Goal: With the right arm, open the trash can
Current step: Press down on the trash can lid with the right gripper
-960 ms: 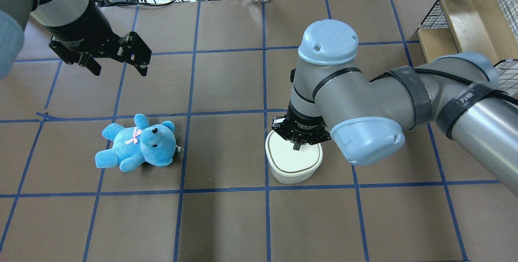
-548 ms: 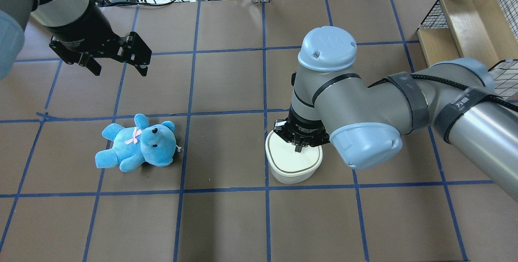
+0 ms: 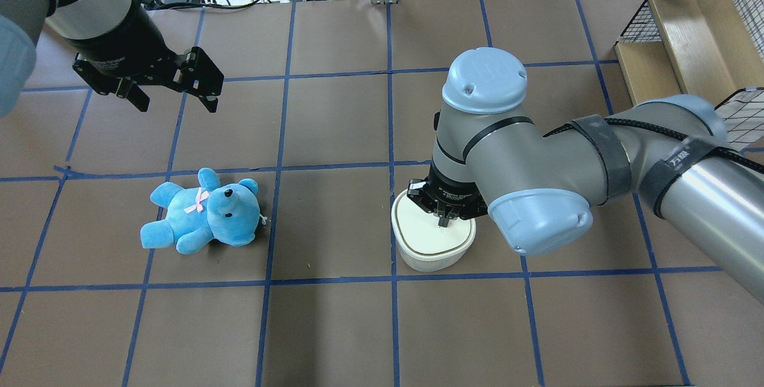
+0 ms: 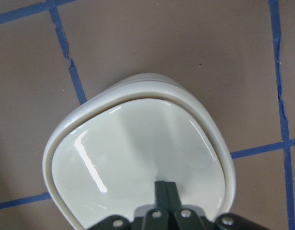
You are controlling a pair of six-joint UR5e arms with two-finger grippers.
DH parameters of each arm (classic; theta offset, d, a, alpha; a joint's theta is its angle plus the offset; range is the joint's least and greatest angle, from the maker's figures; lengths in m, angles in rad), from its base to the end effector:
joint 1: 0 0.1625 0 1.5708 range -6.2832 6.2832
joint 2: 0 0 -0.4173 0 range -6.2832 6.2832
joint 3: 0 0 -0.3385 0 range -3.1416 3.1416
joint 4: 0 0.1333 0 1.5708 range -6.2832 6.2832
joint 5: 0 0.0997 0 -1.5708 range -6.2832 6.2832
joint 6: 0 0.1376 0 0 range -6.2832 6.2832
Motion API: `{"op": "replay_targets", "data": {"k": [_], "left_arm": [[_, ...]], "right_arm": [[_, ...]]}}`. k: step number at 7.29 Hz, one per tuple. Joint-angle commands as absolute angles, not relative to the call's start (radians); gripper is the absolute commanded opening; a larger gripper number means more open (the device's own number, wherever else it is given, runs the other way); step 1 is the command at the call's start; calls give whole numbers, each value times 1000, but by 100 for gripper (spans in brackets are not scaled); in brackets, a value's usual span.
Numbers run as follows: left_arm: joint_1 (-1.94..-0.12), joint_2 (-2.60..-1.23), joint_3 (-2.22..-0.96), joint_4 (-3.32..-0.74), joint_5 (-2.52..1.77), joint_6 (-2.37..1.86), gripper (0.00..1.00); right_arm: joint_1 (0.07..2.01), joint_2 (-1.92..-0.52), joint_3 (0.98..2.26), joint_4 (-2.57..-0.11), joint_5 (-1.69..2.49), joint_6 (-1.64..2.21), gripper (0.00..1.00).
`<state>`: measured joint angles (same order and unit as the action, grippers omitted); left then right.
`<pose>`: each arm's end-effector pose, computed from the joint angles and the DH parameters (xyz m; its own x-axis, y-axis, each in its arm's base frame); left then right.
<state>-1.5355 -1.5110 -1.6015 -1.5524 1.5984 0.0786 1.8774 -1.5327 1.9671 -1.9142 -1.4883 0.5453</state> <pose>-0.1146 -0.4238 0.4562 -0.9986 0.0419 -0.0312 0.0433 0.9980 -0.0452 0.2616 -0.3470 0.2914 -0.9702 0.2414 -0.0230 0.2370 0.9640 0.1203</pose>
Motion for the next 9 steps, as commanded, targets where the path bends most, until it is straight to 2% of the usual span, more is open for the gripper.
{"op": "replay_targets", "data": {"k": [1,9], "left_arm": [[-1536,-1511,-1601,-1552,1598,78,100],[-1536,-1511,-1601,-1552,1598,80,100]], "right_arm": [[1876,-1532,1973,-1919,-1496,552,0],[1873,-1522,1938,-1902,-1517,586,0]]}}
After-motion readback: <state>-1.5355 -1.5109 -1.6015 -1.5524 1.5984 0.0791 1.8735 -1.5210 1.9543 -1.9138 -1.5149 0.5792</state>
